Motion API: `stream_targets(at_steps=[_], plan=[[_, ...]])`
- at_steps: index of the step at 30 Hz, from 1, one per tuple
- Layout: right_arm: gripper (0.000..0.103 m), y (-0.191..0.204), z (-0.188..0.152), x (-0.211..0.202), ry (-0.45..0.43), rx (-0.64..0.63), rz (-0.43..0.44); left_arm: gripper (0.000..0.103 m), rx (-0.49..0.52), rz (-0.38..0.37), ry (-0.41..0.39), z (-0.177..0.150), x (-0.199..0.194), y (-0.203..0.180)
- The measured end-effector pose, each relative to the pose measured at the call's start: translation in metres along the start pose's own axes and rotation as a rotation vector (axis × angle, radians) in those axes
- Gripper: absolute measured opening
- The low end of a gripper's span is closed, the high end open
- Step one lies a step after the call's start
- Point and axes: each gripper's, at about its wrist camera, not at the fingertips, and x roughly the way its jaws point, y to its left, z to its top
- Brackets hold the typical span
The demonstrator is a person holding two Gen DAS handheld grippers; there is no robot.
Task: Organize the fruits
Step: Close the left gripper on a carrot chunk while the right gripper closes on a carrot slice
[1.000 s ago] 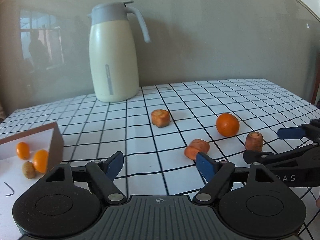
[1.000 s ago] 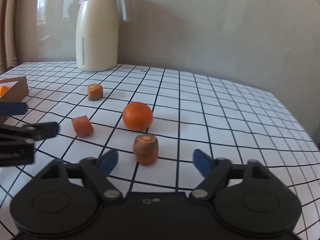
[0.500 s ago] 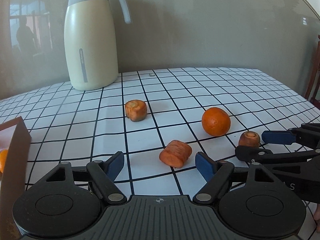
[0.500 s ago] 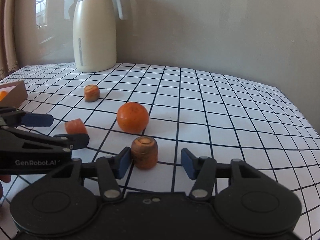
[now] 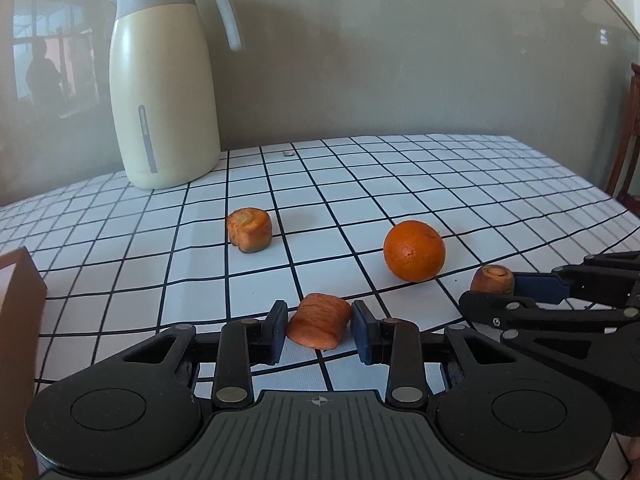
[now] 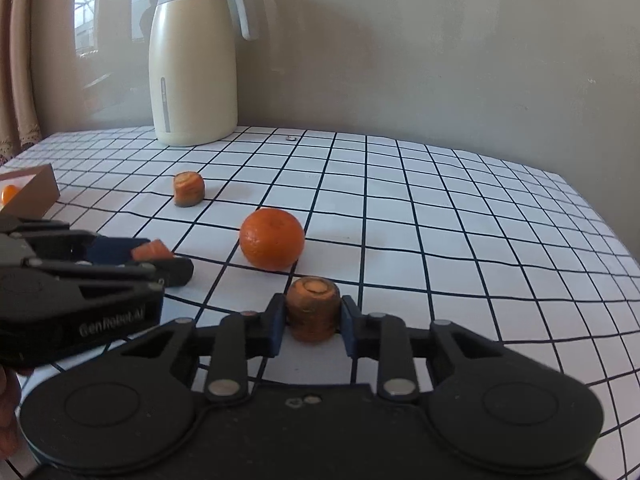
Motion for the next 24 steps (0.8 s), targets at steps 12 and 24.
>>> stream_targets(at_steps=[12, 24], plan=[[0.020, -0.001, -0.003, -0.026, -0.043, -0.001, -0.031, 0.034, 0.006, 0.027, -0.083, -0.007, -0.044, 0.016], [0.020, 0.017, 0.000, -0.069, -0.123, -0.026, -0.020, 0.034, 0.042, 0.063, -0.168, -0.013, -0.106, 0.037]])
